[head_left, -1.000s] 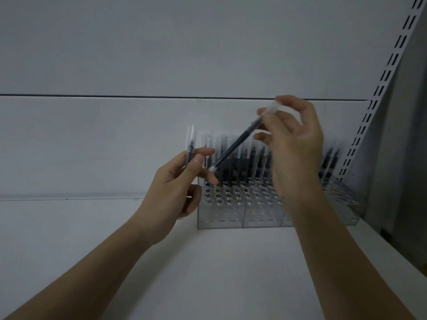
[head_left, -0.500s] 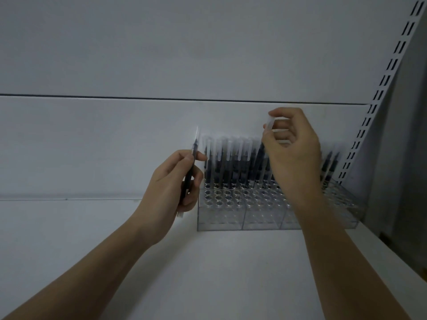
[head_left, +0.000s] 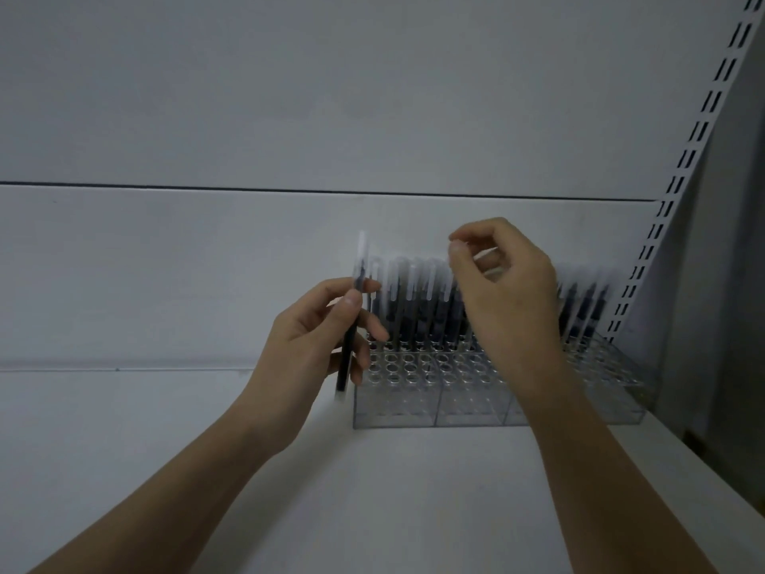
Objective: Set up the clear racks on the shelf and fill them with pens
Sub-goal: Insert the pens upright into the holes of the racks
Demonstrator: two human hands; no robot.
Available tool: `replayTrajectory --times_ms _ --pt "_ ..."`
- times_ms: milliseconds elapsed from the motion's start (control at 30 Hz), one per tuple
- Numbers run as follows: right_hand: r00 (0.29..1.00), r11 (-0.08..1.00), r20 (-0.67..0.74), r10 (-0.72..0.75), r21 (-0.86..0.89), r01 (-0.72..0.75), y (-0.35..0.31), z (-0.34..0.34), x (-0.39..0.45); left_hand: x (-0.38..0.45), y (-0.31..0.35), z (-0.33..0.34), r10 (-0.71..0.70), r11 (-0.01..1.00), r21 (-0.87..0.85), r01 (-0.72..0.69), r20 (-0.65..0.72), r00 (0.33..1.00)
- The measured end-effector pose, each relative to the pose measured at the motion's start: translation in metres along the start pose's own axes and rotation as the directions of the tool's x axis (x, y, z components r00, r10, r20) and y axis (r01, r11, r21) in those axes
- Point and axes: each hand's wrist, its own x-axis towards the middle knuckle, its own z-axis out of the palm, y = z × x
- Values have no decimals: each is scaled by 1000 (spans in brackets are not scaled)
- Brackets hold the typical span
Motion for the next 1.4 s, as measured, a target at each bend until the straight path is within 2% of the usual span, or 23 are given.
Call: replayTrajectory --times_ms 67,167,233,467,533,600,667,733,800,933,1233,1400 --pt "991 987 131 22 158 -43 -13 5 -6 0 0 1 11 1000 10 -11 5 1000" --pt "938 958 346 8 266 -106 -22 16 -16 0 -2 2 30 999 31 -31 20 999" --pt "927 941 376 0 314 -128 -23 20 -19 0 -1 2 45 997 56 -46 31 999" --pt "944 917 328 -9 378 -123 -22 22 -20 1 -2 1 95 992 81 -97 26 995" --pt "957 909 292 0 399 -122 -22 21 -19 0 -3 2 125 983 128 -128 32 992" --pt "979 902 197 41 415 -122 -20 16 -14 -1 -6 2 150 955 251 -155 40 988" --pt "992 885 69 104 448 -124 -17 7 -7 -2 -12 -1 179 848 488 -207 103 978" --pt "989 886 -67 134 455 -90 -12 -4 1 -2 -19 -4 227 634 694 -340 253 940" --pt "979 928 -168 115 369 -46 -4 -13 7 0 -27 -7 220 453 771 -448 391 894" --pt "981 976 -178 80 214 -41 10 -20 10 3 -37 -13 176 295 808 -510 479 860" --pt "997 995 -72 38 93 -31 20 -16 9 9 -45 -17 203 280 784 -554 516 833" --pt "997 999 -62 48 13 -47 16 -21 12 10 -46 -19 205 268 789 -553 515 833"
